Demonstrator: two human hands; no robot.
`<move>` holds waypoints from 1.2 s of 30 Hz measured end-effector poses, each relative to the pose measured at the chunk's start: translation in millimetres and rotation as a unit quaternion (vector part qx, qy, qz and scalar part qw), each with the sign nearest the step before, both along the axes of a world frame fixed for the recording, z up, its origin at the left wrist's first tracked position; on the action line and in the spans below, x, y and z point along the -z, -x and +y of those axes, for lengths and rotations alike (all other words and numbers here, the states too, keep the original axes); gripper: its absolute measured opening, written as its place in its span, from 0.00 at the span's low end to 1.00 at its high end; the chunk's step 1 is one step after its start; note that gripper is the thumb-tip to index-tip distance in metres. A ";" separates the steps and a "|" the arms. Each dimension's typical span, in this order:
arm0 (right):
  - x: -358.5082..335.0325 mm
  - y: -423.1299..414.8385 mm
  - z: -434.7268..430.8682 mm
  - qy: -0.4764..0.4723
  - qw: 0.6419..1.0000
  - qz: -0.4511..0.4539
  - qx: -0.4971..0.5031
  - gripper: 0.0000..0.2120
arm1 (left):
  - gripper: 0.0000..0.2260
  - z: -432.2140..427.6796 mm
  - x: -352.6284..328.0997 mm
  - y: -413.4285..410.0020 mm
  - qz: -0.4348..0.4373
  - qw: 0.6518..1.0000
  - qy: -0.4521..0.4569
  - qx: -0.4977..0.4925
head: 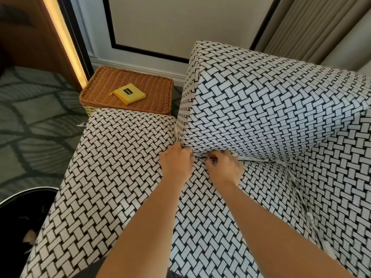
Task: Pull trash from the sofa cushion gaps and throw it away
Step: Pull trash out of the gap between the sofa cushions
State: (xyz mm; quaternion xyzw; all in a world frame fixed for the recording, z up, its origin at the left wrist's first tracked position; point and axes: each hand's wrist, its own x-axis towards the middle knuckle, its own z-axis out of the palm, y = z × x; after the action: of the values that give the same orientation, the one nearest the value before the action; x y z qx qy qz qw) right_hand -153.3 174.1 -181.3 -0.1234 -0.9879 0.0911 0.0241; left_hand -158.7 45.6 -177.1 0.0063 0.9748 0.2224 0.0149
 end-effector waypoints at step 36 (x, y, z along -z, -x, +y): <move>-7.4 -75.6 -53.0 0.302 0.935 0.011 -0.186 0.06 | 0.13 -51.3 -25.3 -65.2 -0.155 0.931 -0.330 -0.026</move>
State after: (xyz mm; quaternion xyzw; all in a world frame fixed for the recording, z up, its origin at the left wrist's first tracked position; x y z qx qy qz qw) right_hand -77.7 121.0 -174.0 0.0623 -0.9189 0.3890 -0.0207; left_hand -93.5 -5.7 -151.8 -0.0491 0.8317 0.5304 0.1567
